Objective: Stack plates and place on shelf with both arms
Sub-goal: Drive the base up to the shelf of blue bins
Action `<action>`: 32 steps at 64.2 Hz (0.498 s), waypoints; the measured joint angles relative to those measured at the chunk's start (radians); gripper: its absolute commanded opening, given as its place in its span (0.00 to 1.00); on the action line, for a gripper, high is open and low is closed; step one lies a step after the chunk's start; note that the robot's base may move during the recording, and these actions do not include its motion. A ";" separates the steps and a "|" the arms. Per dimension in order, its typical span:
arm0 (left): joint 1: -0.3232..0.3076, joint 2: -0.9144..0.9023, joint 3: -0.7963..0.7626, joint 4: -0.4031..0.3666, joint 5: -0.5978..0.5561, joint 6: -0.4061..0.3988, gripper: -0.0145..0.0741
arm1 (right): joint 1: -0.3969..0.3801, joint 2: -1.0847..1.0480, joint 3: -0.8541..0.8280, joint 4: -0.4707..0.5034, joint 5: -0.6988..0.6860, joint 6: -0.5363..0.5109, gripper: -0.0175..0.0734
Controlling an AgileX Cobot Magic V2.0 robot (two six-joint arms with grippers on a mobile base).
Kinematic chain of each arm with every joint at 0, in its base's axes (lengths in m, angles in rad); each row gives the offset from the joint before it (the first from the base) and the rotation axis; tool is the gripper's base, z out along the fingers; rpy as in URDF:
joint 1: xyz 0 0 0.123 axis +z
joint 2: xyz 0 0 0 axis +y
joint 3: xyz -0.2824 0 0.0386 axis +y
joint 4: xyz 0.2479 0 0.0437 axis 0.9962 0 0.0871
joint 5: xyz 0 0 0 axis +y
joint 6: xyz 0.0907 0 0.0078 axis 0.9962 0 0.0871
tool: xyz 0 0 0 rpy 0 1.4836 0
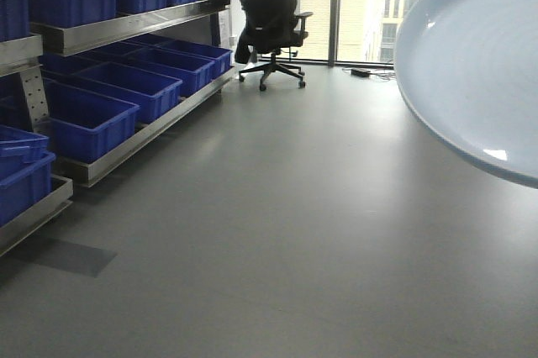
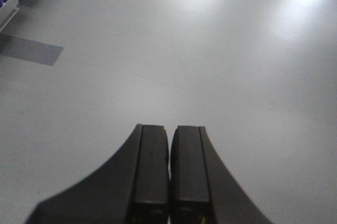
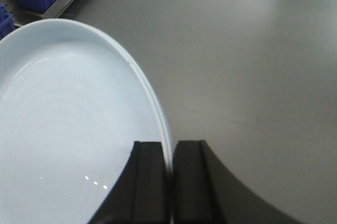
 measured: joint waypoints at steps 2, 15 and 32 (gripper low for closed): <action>0.000 0.000 0.000 0.000 0.000 0.000 0.27 | 0.000 0.000 0.000 0.000 0.000 0.000 0.21; 0.000 0.000 0.000 0.000 0.000 0.000 0.27 | 0.000 0.000 0.000 0.000 0.000 0.000 0.21; 0.000 0.000 0.000 0.000 0.000 0.000 0.27 | 0.000 0.000 0.000 0.000 0.000 0.000 0.21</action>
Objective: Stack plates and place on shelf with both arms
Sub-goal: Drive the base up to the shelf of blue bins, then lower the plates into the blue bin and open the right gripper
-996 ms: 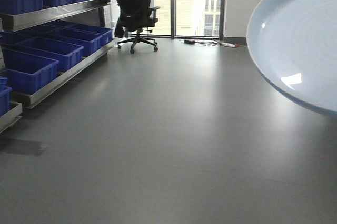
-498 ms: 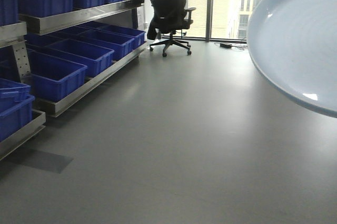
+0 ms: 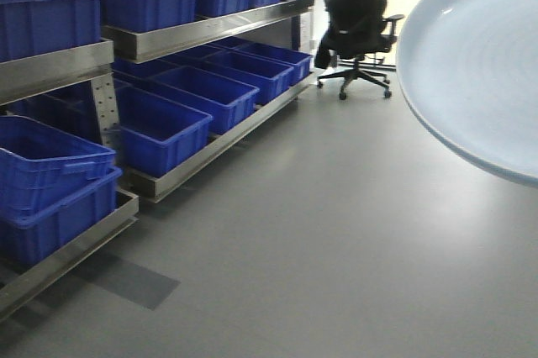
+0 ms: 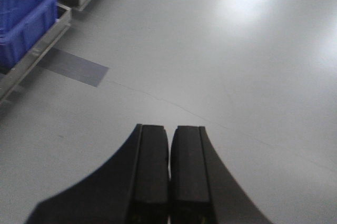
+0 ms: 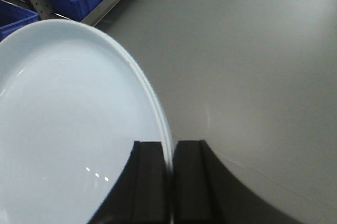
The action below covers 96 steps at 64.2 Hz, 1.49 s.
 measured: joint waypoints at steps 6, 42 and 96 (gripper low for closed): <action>0.000 0.000 0.000 0.000 0.000 0.000 0.27 | 0.000 0.000 0.000 0.000 0.000 0.000 0.21; 0.000 0.000 0.000 0.000 0.000 0.000 0.27 | 0.000 0.000 0.000 0.000 0.000 0.000 0.21; 0.000 0.000 0.000 0.000 0.000 0.000 0.27 | 0.000 0.000 0.000 0.000 0.000 0.000 0.21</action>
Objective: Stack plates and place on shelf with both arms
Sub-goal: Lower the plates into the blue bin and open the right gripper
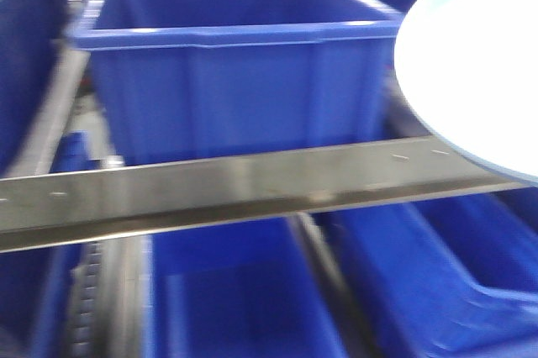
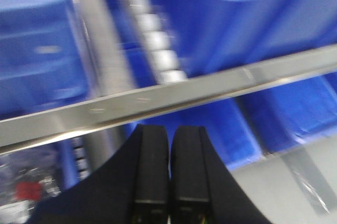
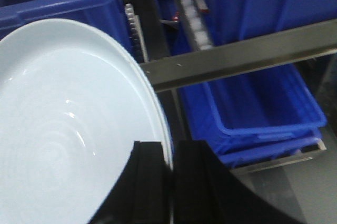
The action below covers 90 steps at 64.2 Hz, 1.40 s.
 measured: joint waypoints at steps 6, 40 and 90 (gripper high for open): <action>0.000 0.000 0.000 0.000 0.000 0.000 0.27 | 0.000 0.000 0.000 0.000 0.000 0.000 0.21; 0.000 0.000 0.000 0.000 0.000 0.000 0.27 | 0.000 0.000 0.000 0.000 0.000 0.000 0.21; 0.000 0.000 0.000 0.000 0.000 0.000 0.27 | 0.000 0.000 0.000 0.000 0.000 0.000 0.21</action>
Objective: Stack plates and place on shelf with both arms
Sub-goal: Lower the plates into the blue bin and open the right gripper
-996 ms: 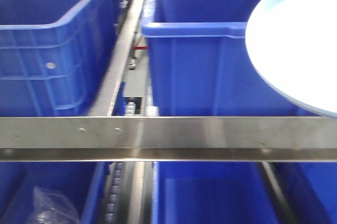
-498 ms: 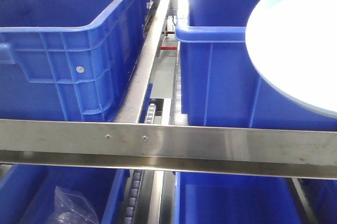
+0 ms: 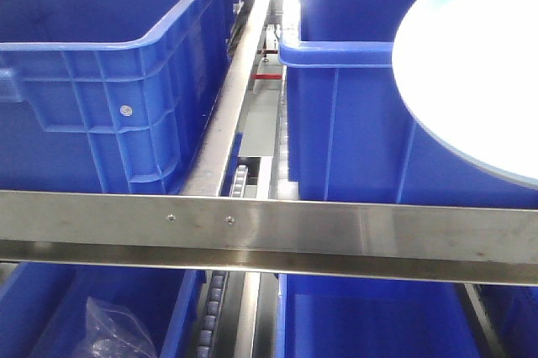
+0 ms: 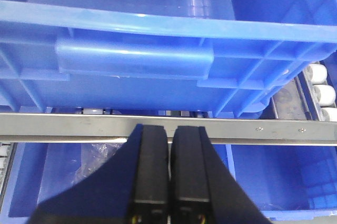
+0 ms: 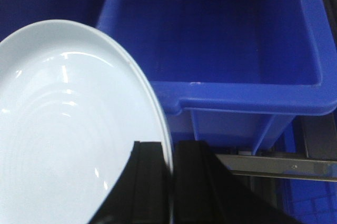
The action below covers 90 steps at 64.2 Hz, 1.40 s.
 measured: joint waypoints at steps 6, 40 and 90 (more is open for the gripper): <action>0.000 0.000 0.000 0.000 0.000 0.000 0.27 | 0.000 0.000 0.000 0.000 0.000 0.000 0.21; 0.000 0.000 0.000 0.000 0.000 0.000 0.27 | 0.000 0.000 0.000 0.000 0.000 0.000 0.21; 0.000 0.000 0.000 0.000 0.000 0.000 0.27 | 0.000 0.194 -0.109 0.000 -0.239 0.000 0.21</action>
